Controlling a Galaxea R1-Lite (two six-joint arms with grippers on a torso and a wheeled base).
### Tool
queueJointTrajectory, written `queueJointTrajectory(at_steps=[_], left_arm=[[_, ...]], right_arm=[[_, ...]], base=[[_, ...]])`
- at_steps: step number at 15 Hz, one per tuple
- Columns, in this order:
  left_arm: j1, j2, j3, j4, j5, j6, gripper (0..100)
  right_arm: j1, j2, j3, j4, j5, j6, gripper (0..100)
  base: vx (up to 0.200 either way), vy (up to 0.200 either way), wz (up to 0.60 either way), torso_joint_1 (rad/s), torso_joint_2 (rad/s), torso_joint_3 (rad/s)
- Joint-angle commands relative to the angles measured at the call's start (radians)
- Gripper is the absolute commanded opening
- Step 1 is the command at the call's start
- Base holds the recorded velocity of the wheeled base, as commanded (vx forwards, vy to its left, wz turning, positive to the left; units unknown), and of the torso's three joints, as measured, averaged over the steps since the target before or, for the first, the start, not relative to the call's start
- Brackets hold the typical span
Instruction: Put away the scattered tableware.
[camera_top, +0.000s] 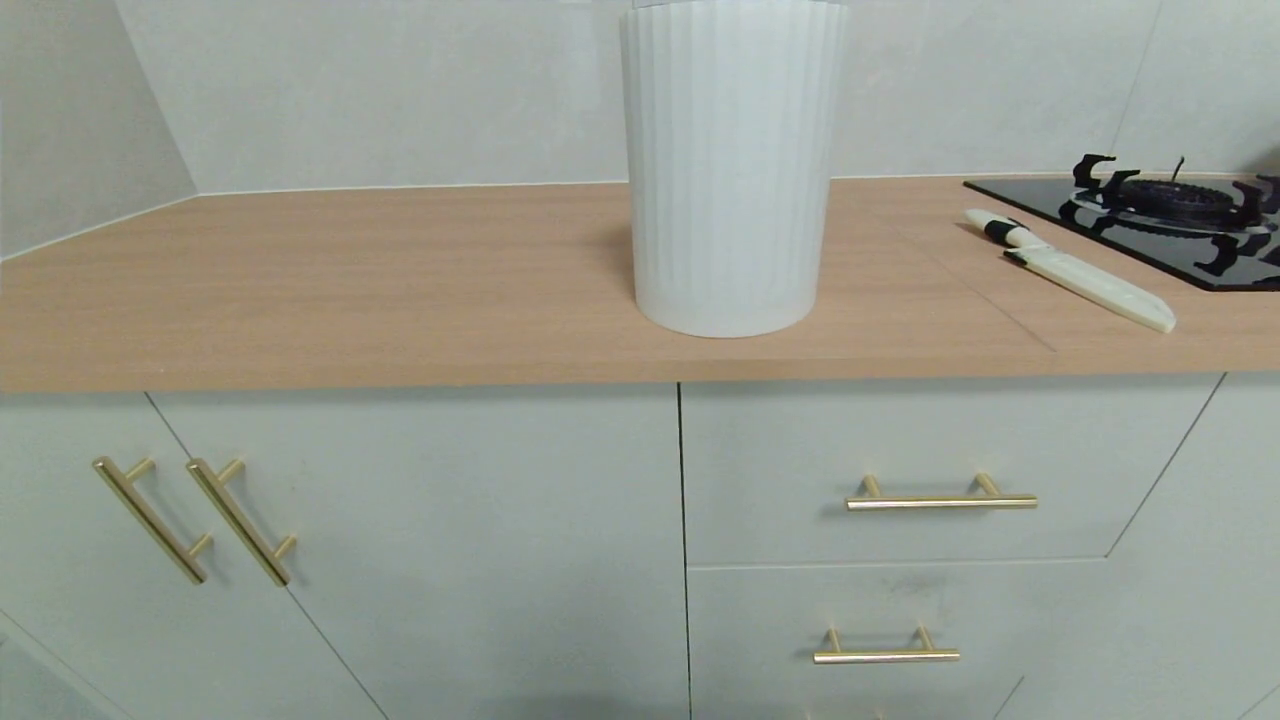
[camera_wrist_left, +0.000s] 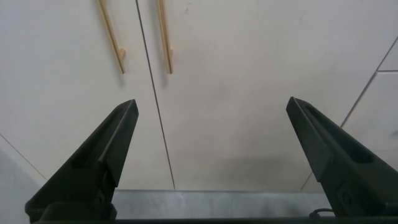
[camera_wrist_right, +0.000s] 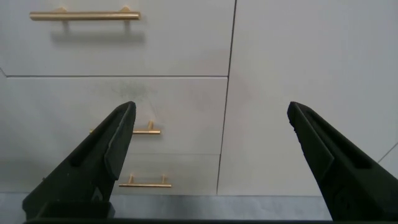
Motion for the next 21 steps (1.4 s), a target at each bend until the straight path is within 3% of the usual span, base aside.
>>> queueJointTrajectory(at_steps=[1,9,21], left_arm=[[0.0,0.0,0.0,-0.001,0.0,0.0,100],[0.0,0.0,0.0,-0.001,0.0,0.0,100],[0.0,0.0,0.0,-0.001,0.0,0.0,100]], right_arm=[[0.0,0.001,0.0,0.0,0.0,-0.001,100],[0.0,0.001,0.0,0.0,0.0,-0.001,100],[0.0,0.001,0.0,0.0,0.0,0.002,100]], base=[[0.0,0.0,0.0,-0.002,-0.21,-0.198],[0.0,0.0,0.0,0.069,-0.41,-0.334],[0.0,0.0,0.0,0.167,-0.48,-0.316]])
